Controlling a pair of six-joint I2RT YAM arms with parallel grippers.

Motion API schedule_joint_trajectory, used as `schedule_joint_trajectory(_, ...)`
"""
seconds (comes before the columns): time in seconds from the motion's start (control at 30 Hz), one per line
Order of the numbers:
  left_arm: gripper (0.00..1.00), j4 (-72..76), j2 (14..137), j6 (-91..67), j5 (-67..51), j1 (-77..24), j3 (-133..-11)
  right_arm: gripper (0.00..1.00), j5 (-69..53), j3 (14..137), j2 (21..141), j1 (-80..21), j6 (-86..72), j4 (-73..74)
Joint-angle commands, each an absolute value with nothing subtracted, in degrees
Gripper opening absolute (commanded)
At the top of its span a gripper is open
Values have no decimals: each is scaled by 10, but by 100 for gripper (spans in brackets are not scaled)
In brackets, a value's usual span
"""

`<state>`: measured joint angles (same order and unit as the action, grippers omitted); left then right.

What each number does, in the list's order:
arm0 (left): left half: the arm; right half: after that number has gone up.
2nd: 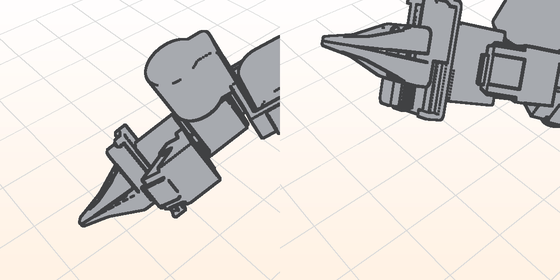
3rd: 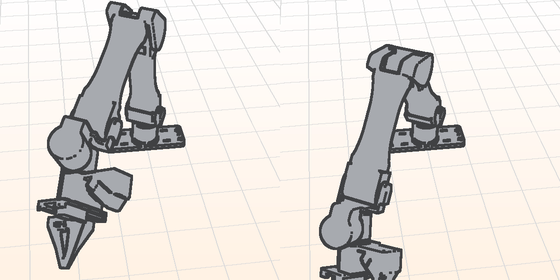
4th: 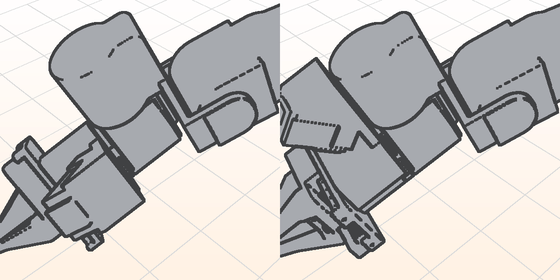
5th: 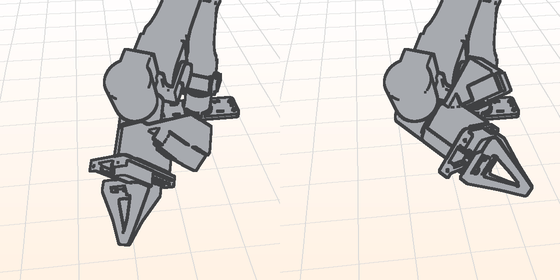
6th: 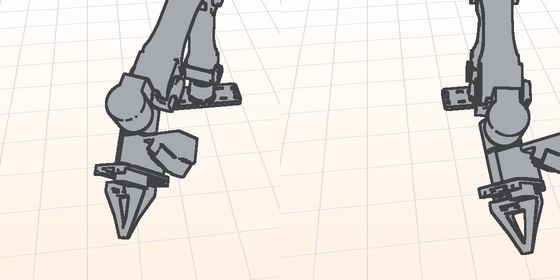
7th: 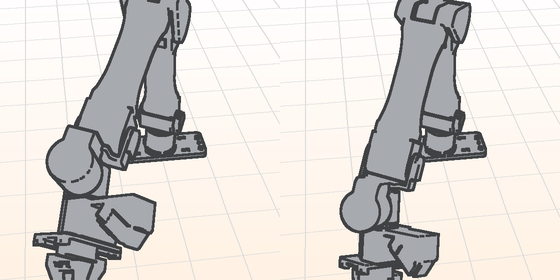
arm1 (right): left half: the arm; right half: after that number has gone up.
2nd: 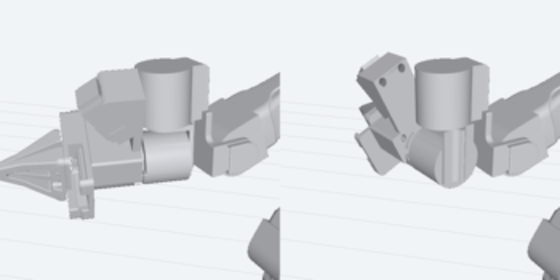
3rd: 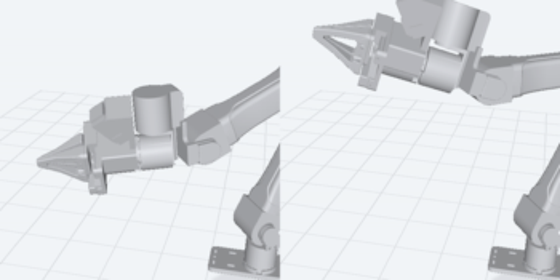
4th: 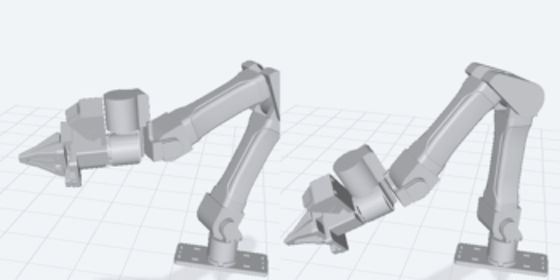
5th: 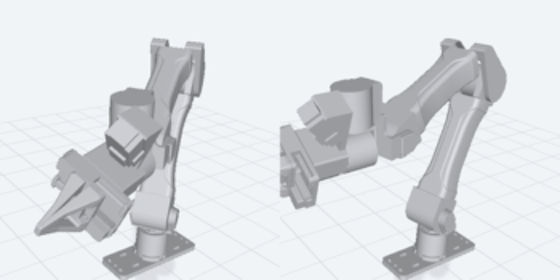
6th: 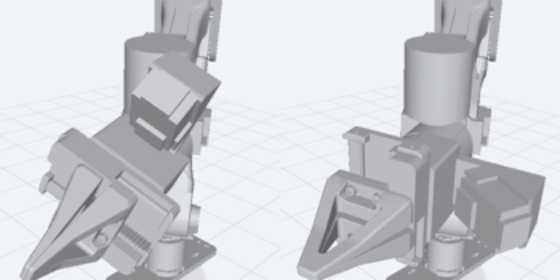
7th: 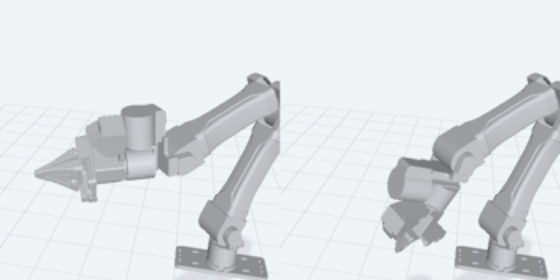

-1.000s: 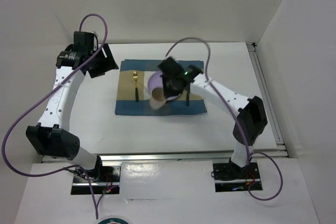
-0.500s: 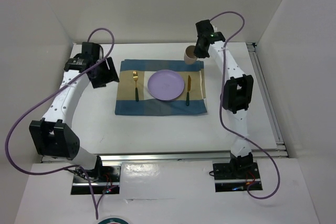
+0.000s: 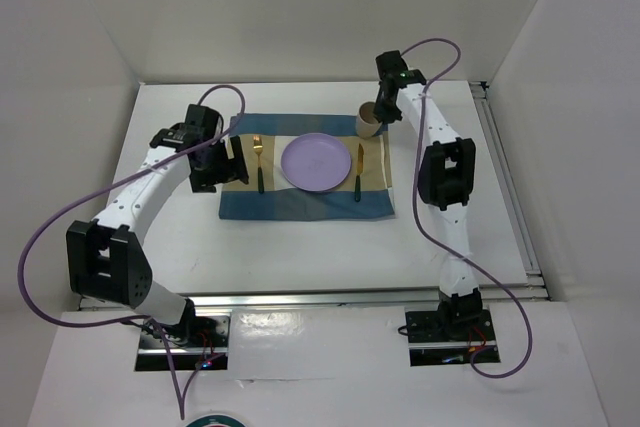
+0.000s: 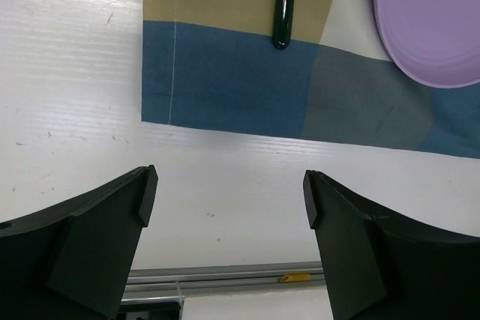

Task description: Set the dinner table for one person

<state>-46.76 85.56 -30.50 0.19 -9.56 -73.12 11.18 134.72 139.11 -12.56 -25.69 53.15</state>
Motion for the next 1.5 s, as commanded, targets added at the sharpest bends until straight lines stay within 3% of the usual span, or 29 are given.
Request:
schedule_joint_trajectory(0.0, 98, -457, 847, -318, 20, -106, -759, 0, 116, 1369, 1404, -122, -256, 507)
schedule_joint_trajectory(0.07, 99, -463, 847, -318, 20, -106, -766, 4, 116, 1369, 1404, -122, -256, 499)
schedule_joint_trajectory(0.13, 99, -468, 847, -318, 26, -112, -772, 18, 111, 1369, 1404, -127, -256, 494)
schedule_joint_trajectory(0.17, 99, -468, 847, -318, 26, -112, -772, 43, 116, 1369, 1398, -127, -256, 494)
schedule_joint_trajectory(0.27, 99, -468, 847, -318, 26, -112, -772, 76, 128, 1369, 1368, -141, -256, 482)
schedule_joint_trajectory(0.43, 99, -474, 847, -318, 26, -117, -784, 93, 99, 1375, 1304, -142, -261, 461)
schedule_joint_trajectory(0.6, 99, -489, 876, -290, 47, -117, -848, 100, 125, 1327, 1183, -135, -261, 433)
schedule_joint_trajectory(0.8, 99, -514, 892, -267, 80, -117, -956, 100, 206, 1058, 970, -100, -291, 363)
schedule_joint_trajectory(0.93, 99, -514, 873, -267, 68, -117, -956, 100, 213, 883, 786, -35, -296, 349)
schedule_joint_trajectory(1.2, 99, -484, 831, -279, 42, -117, -926, 100, 191, 632, 622, 25, -326, 482)
schedule_joint_trajectory(1.47, 99, -494, 802, -279, 21, -117, -908, 100, 104, 536, 478, 11, -358, 466)
